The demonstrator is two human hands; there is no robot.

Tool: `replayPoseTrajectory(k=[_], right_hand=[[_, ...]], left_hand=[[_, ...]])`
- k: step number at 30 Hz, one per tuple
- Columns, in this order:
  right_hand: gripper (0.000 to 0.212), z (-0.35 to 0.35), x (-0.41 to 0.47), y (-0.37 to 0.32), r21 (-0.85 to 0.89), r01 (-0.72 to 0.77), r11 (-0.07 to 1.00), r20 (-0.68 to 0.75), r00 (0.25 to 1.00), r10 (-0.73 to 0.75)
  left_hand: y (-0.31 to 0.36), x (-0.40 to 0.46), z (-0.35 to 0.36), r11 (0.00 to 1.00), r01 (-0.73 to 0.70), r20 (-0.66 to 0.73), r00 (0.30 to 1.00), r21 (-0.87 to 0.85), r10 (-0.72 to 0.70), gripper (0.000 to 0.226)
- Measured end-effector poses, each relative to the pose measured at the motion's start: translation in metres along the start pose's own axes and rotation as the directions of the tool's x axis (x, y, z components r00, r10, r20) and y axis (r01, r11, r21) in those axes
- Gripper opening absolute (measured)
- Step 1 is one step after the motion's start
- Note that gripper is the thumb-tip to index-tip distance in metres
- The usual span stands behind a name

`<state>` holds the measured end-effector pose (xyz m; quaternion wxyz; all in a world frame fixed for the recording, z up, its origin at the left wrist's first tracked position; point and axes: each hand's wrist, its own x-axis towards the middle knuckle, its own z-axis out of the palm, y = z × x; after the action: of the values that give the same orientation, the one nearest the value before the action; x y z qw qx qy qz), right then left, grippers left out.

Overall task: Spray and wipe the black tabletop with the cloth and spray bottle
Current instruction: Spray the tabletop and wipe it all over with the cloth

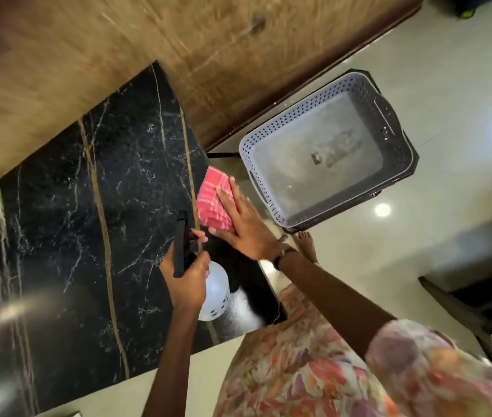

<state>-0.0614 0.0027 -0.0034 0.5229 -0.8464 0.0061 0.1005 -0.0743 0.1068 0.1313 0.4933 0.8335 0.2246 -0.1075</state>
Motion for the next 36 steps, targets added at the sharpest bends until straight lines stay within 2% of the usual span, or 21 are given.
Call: replayPoseTrajectory(k=[4,7,10,13,20,24,27,32,36], right_hand=[[0.086,-0.005,0.035,0.004,0.129,0.018,0.992,0.008,1.0,-0.02],[0.085,0.002,-0.003,0.01,0.231,0.015,0.973,-0.001,1.0,-0.015],[0.083,0.009,-0.04,0.016,0.174,0.029,0.984,0.003,1.0,-0.03],[0.085,0.008,-0.024,0.014,0.144,0.008,0.99,0.015,1.0,-0.011],[0.089,-0.014,0.139,0.006,0.146,0.042,0.988,-0.008,0.999,-0.041],[0.088,-0.032,0.215,-0.005,0.103,-0.003,0.995,0.008,1.0,0.003],[0.086,-0.031,0.211,-0.002,0.12,0.033,0.992,-0.012,0.999,-0.032],[0.086,-0.024,0.145,0.01,0.123,0.127,0.984,-0.018,0.992,-0.125],[0.084,-0.033,0.176,0.006,0.098,0.105,0.99,0.01,0.994,-0.106]], left_hand=[[0.016,0.014,0.01,0.995,-0.095,0.054,0.994,0.0,0.095,0.017],[0.021,0.025,0.013,0.998,-0.055,-0.021,0.998,-0.015,0.055,0.023],[0.026,0.038,0.017,0.997,-0.064,-0.002,0.998,-0.045,0.064,0.025],[0.03,0.052,0.014,0.994,-0.091,0.047,0.994,-0.055,0.094,0.019],[0.043,0.081,0.012,0.982,-0.184,0.078,0.979,-0.051,0.188,0.023],[0.05,0.098,0.014,0.979,-0.189,0.091,0.976,-0.08,0.196,0.023],[0.056,0.108,0.016,0.977,-0.183,0.092,0.977,-0.113,0.194,0.024],[0.064,0.121,0.017,0.978,-0.168,0.08,0.981,-0.126,0.179,0.022],[0.067,0.131,0.017,0.973,-0.171,0.084,0.979,-0.156,0.186,0.022]])
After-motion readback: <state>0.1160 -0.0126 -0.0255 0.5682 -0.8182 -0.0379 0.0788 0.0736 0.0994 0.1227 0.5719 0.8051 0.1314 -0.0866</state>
